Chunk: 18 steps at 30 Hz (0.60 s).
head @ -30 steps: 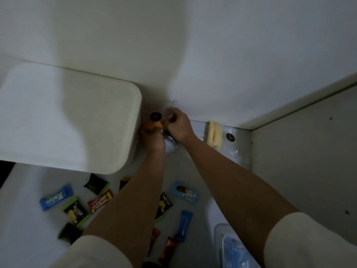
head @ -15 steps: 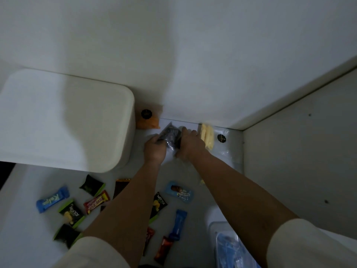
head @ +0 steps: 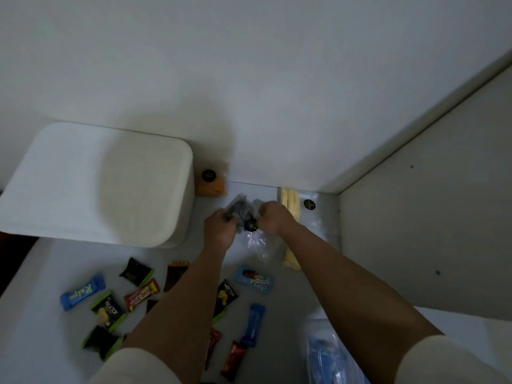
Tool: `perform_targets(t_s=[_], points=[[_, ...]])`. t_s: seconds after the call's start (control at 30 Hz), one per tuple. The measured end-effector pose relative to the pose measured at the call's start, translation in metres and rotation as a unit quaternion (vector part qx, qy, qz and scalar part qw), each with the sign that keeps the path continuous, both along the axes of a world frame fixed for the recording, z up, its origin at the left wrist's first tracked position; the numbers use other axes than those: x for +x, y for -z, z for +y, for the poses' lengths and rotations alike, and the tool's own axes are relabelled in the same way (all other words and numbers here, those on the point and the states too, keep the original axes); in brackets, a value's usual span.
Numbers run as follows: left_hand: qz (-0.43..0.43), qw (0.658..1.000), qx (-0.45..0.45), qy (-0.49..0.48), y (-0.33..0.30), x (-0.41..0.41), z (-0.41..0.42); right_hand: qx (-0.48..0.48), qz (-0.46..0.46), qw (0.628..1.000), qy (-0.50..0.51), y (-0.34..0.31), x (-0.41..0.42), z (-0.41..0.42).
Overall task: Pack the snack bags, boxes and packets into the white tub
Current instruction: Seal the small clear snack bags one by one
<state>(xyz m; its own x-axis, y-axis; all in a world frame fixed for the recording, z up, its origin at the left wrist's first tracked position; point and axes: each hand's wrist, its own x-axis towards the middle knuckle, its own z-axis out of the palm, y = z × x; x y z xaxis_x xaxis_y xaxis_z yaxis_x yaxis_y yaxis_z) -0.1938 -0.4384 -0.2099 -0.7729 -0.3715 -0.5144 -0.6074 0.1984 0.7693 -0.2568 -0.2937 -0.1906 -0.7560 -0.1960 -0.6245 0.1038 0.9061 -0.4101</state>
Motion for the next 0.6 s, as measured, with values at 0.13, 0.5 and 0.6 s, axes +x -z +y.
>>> perform_targets(t_s=[0.13, 0.5, 0.6], points=[[0.021, 0.999, 0.011, 0.041, -0.028, 0.019, 0.017, -0.052, -0.013, 0.997, 0.047, -0.047, 0.014, 0.022], [0.148, 0.943, -0.026, 0.296, -0.101, 0.115, 0.086, -0.109, -0.025, 0.971, 0.212, -0.146, 0.119, 0.111], [0.182, 0.913, -0.069, 0.359, -0.113, 0.134, 0.099, -0.109, -0.025, 0.966, 0.233, -0.148, 0.144, 0.13]])
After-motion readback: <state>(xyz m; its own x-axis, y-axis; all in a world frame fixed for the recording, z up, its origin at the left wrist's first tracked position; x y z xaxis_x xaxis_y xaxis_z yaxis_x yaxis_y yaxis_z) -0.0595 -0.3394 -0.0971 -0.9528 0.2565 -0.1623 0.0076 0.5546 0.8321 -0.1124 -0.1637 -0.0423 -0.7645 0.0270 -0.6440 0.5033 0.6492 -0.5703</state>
